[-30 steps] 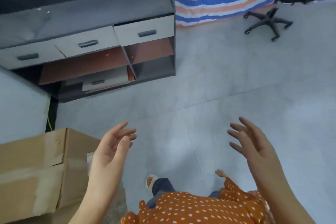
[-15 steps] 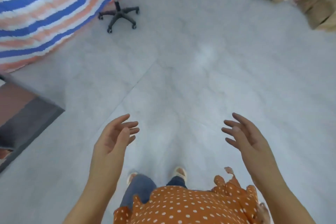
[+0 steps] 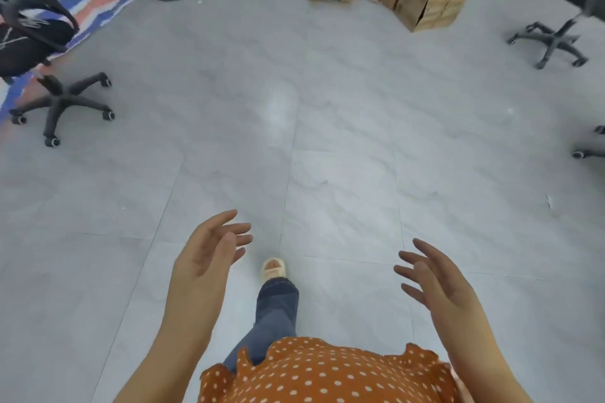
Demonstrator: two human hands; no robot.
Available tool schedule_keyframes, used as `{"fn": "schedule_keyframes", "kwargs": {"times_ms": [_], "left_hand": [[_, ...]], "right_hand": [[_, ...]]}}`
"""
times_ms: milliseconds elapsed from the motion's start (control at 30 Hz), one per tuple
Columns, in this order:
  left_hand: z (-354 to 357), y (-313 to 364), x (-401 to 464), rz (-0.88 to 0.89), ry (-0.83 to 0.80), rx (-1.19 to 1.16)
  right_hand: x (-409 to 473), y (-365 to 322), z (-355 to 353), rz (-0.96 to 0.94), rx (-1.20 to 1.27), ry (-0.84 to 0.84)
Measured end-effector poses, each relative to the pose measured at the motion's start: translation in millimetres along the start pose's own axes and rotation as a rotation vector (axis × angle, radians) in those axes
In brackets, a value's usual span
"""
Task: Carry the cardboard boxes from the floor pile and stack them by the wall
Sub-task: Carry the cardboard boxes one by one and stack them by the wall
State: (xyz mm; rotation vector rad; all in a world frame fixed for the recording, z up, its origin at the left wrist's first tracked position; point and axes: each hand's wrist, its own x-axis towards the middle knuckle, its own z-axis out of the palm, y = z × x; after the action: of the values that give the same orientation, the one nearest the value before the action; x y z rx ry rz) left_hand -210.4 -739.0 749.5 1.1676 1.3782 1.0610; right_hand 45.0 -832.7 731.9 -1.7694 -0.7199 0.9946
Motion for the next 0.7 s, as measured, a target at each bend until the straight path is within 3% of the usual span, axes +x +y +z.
{"fn": "schedule_keyframes", "kwargs": {"times_ms": [367, 700], "left_hand": [[4, 63, 225, 0.051, -0.079, 0.01], [101, 80, 382, 0.02, -0.158, 0.082]], "right_hand": [[191, -106, 86, -0.107, 0.127, 0.107], [342, -125, 66, -0.02, 0.193, 0.246]]}}
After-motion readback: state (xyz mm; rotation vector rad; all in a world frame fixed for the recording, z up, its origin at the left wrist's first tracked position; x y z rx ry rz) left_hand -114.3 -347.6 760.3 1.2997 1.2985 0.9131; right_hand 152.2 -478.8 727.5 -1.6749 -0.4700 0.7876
